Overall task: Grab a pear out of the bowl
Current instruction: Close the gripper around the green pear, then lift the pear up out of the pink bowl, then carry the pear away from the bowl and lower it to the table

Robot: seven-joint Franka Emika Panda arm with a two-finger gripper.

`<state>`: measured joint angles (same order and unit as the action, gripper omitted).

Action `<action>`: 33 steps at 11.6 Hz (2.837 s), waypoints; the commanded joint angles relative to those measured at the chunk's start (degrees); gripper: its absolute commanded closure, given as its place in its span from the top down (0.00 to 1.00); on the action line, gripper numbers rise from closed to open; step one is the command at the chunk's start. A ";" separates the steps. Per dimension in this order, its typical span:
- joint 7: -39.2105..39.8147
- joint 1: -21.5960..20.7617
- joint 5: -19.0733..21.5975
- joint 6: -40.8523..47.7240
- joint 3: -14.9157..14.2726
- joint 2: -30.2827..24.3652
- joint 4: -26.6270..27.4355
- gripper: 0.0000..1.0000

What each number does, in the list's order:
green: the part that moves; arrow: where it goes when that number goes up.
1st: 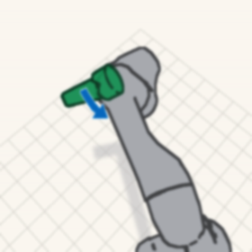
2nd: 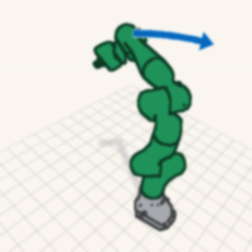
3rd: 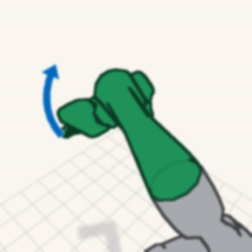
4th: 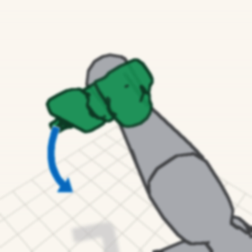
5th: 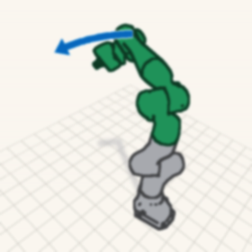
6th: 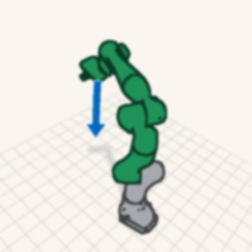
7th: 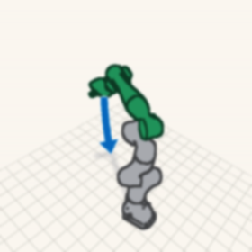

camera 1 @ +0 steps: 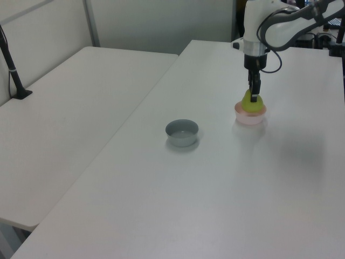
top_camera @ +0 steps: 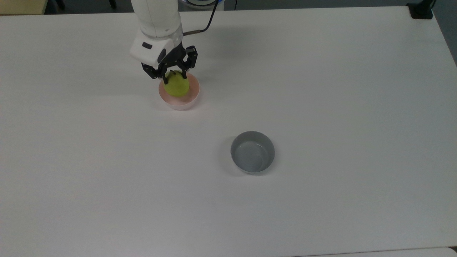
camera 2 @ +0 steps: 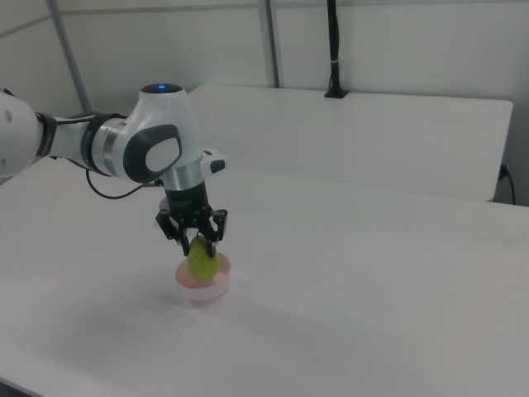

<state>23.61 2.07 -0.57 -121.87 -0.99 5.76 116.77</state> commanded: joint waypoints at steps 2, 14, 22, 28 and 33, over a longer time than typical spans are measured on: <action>0.74 0.21 -0.92 8.30 0.02 -3.73 -5.04 0.08; 13.98 9.07 -0.83 18.08 -1.38 -2.34 -22.46 0.03; 21.66 19.20 0.75 11.42 -2.61 7.49 -21.41 0.03; 21.66 19.99 2.33 3.40 -4.37 15.15 -20.53 0.02; 19.82 19.90 2.42 -0.98 -4.64 16.38 -18.33 0.02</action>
<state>44.75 22.41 0.58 -118.89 -5.04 22.51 96.41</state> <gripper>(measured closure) 0.467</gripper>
